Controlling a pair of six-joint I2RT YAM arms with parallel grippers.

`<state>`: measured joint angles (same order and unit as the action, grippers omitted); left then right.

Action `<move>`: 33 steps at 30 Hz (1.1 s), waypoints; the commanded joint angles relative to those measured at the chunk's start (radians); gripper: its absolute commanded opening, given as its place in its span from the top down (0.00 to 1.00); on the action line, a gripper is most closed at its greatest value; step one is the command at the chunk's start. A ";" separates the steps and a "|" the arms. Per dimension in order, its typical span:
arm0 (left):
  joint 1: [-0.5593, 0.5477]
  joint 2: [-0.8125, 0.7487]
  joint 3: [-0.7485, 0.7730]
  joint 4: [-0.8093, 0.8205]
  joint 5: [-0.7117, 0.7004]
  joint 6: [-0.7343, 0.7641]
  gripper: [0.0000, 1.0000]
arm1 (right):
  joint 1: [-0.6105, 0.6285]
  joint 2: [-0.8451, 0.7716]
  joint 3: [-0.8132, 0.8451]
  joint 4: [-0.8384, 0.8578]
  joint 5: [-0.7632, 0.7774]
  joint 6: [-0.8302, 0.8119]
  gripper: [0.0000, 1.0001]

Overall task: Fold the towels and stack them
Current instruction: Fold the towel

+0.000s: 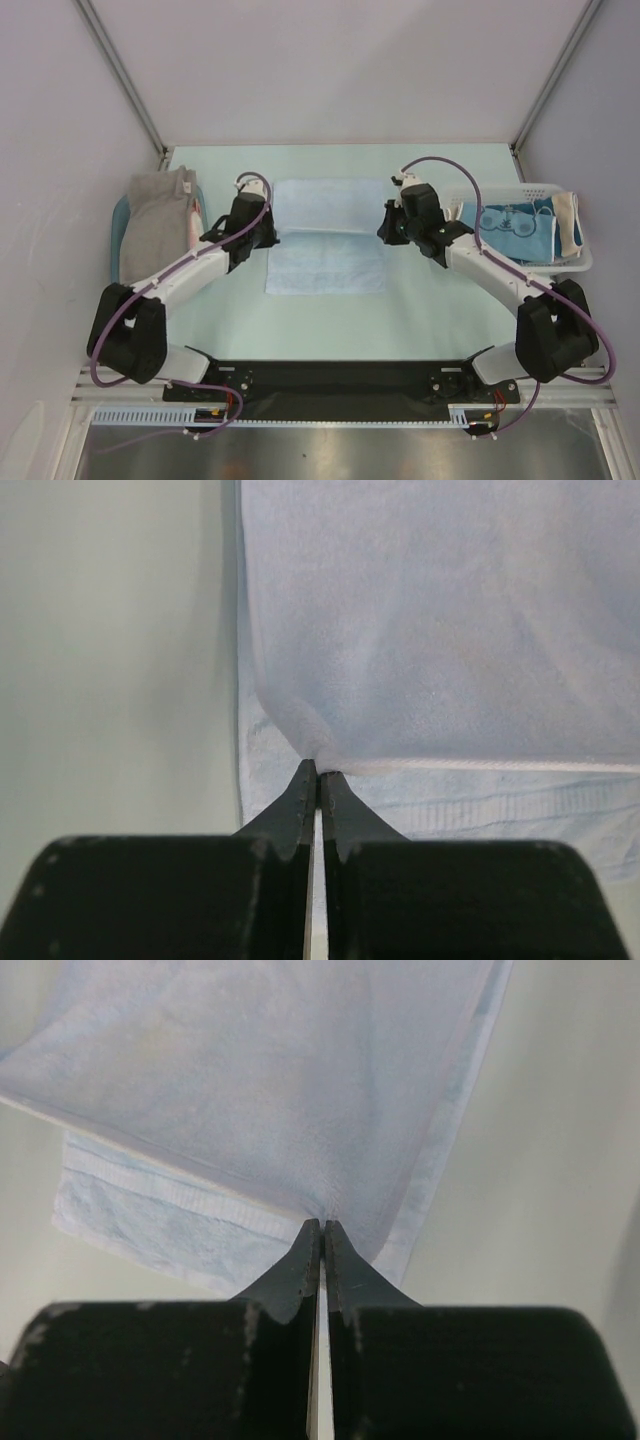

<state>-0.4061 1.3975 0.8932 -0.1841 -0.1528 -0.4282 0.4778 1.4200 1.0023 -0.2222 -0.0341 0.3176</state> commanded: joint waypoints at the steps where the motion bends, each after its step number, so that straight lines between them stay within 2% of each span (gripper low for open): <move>1: -0.008 -0.009 -0.055 0.058 0.009 -0.029 0.97 | 0.010 0.002 -0.045 0.026 0.007 0.018 1.00; 8: -0.016 0.031 -0.074 0.069 -0.001 -0.035 0.97 | 0.030 0.040 -0.068 0.040 0.019 0.020 1.00; 16: -0.017 0.029 -0.042 0.041 -0.017 -0.029 1.00 | 0.027 0.042 -0.018 0.000 0.034 0.005 1.00; 24: -0.016 -0.044 0.029 -0.031 -0.036 -0.006 1.00 | 0.025 -0.024 0.087 -0.072 0.082 -0.012 1.00; 33: -0.016 -0.144 0.033 -0.069 -0.039 0.002 1.00 | 0.030 -0.099 0.098 -0.115 0.089 -0.015 1.00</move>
<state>-0.4191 1.3041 0.8917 -0.2291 -0.1589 -0.4431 0.5064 1.3617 1.0630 -0.3027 0.0227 0.3168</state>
